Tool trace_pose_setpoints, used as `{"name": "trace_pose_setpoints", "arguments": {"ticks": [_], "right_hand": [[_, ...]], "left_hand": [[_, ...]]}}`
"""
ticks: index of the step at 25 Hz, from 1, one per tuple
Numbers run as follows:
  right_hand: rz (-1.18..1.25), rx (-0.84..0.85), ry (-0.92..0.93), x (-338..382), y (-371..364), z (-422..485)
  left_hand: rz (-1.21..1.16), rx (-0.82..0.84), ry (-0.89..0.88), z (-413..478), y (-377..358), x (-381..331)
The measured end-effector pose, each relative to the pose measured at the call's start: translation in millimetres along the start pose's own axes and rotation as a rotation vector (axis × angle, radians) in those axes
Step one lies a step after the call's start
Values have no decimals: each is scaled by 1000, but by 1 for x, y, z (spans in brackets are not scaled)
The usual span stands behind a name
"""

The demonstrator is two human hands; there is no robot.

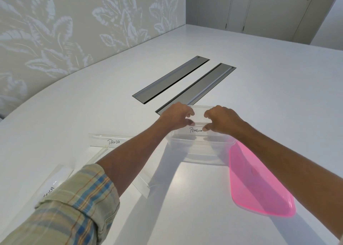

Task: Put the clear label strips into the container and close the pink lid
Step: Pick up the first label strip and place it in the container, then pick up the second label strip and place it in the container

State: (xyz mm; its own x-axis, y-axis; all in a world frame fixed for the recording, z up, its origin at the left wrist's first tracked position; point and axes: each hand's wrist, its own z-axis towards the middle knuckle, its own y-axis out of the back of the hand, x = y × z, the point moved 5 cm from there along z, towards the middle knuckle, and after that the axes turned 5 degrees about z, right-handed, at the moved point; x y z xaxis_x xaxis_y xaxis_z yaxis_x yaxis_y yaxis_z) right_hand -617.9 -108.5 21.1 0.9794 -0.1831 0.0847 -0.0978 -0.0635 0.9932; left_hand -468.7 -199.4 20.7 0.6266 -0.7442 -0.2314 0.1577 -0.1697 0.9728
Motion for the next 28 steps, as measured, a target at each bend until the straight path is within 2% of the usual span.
{"name": "trace_pose_setpoints", "arguments": {"ticks": [4,6,9,13,17,22,28], "right_hand": [[367,-215,-46,11,37,-29],[522,-305,-27,27,47,-51],[730,-363,30,62,41,-89],[1031,-315,7,109,1,-140],[1281,-185,-173,152,-56,-184],[1396,-41,-338,193,-104,-217],[1484,4,-371,221,-118,-230]], "left_hand": [[-354,-335,76,-42,51,7],[-428,-441,132,-73,68,19],[-491,-525,324,-126,75,57],[-582,-553,592,-195,56,117],[-597,-549,750,-248,29,147],[-584,-502,816,-271,4,164],[-601,-467,784,-271,-5,163]]}}
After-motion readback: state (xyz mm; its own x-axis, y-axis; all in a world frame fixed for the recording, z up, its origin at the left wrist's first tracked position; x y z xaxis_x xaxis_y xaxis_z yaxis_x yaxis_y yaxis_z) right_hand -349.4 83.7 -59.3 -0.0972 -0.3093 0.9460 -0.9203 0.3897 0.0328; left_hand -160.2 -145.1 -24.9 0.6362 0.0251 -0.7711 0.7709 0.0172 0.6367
